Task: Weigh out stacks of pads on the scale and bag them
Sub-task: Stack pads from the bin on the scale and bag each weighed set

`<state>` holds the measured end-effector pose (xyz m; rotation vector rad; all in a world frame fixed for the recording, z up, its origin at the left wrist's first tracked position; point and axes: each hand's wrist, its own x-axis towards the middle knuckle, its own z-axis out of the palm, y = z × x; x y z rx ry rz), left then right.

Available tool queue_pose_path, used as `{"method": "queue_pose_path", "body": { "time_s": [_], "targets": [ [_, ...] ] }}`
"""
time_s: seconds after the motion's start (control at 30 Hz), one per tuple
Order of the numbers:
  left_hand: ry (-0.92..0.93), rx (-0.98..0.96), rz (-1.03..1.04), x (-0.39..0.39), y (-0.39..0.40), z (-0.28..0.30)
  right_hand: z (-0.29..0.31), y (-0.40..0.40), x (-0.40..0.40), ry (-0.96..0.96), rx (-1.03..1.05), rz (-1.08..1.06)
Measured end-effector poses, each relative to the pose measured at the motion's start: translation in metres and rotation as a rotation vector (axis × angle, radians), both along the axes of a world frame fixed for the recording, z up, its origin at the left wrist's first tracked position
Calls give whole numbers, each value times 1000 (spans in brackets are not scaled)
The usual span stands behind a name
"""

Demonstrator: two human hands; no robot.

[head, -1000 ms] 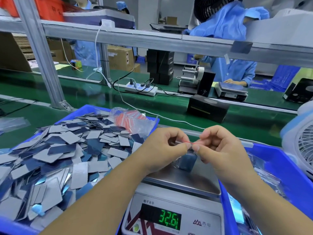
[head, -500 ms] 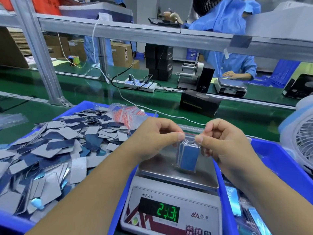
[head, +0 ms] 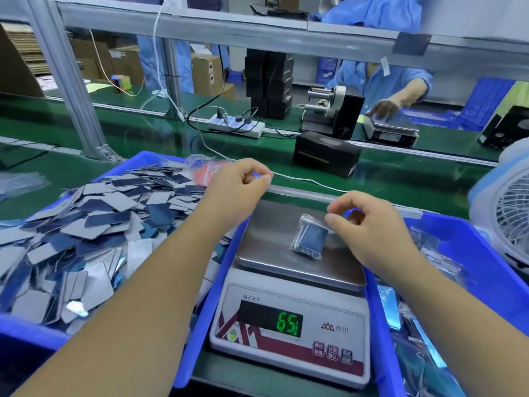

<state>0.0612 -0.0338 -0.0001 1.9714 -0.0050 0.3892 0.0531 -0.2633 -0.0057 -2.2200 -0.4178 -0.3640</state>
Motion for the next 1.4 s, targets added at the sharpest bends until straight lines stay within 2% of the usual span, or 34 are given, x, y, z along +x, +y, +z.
{"method": "queue_pose_path", "body": {
  "time_s": [0.1, 0.2, 0.33, 0.47, 0.6, 0.8, 1.4],
  "targets": [
    [153, 98, -2, -3, 6, 10, 2, 2, -3, -31, -24, 16],
    [338, 336, -32, -8, 15, 22, 3, 2, -4, -61, -24, 30],
    [455, 710, -31, -21, 31, 32, 5, 1, -4, -82, -25, 41],
    [624, 921, -67, -36, 51, 26, 7, 0, -5, -98, -36, 47],
    [750, 1019, -166, -49, 61, 18, 7, 0, -6, -101, -49, 58],
    [737, 1142, -181, -61, 57, 7, 7, 0, -7, -100, -49, 74],
    [732, 1089, -202, -64, 53, 8, 4, -1, -5, -105, -104, 89]
  ]
}}
